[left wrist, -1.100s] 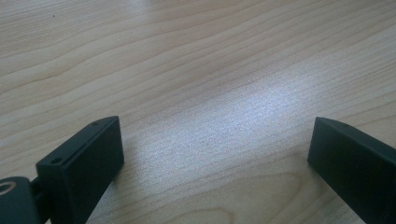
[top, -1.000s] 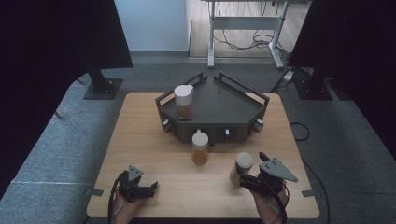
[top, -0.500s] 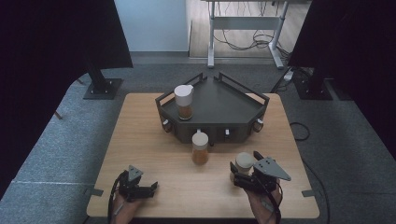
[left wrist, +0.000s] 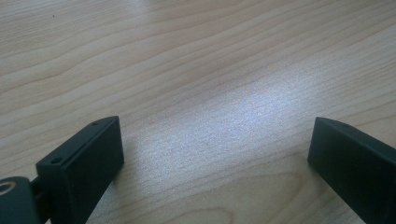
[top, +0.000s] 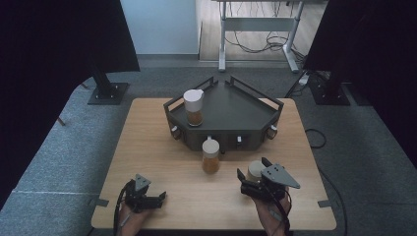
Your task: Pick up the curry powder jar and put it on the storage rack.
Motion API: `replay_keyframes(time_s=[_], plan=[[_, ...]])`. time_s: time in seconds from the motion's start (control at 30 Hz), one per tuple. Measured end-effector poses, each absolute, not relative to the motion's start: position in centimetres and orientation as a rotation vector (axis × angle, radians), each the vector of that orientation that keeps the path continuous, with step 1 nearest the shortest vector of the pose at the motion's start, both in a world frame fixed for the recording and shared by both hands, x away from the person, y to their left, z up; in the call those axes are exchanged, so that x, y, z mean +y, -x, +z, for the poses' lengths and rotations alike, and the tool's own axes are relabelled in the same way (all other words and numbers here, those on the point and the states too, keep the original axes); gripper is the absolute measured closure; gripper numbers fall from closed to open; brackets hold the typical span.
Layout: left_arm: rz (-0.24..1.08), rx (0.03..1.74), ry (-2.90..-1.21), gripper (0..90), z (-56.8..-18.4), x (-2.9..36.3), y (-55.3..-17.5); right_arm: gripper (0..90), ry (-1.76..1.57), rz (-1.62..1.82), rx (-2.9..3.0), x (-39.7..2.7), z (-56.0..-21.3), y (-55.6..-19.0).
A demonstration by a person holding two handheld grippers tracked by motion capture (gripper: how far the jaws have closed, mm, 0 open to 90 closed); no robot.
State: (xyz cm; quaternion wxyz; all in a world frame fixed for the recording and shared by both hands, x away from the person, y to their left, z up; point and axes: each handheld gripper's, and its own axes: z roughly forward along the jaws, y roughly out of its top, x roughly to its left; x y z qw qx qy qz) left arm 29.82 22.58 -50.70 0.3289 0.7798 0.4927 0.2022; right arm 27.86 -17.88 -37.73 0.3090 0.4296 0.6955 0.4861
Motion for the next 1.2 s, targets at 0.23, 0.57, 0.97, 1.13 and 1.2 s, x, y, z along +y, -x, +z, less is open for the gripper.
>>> replay_keyframes(time_s=[0.23, 0.57, 0.97, 1.13, 1.2], plan=[[0.529, 1.290, -2.041, 3.1, -50.7, 22.6, -29.8, 10.2, -1.127, 1.292, 1.838, -17.1, -37.6, -28.1], [0.529, 1.289, -2.041, 3.1, -50.7, 22.6, -29.8, 10.7, -1.126, 1.296, 1.834, -16.3, -37.8, -28.5], [0.529, 1.289, -2.041, 3.1, -50.7, 22.6, -29.8, 10.7, -1.116, 1.301, 1.829, -15.2, -37.9, -29.3], [0.529, 1.290, -2.041, 3.1, -50.7, 22.6, -29.8, 10.7, -1.118, 1.300, 1.825, -14.8, -38.1, -29.6], [0.528, 1.290, -2.041, 3.1, -50.7, 22.6, -29.8, 10.7, -1.117, 1.299, 1.824, -14.6, -38.2, -29.8]])
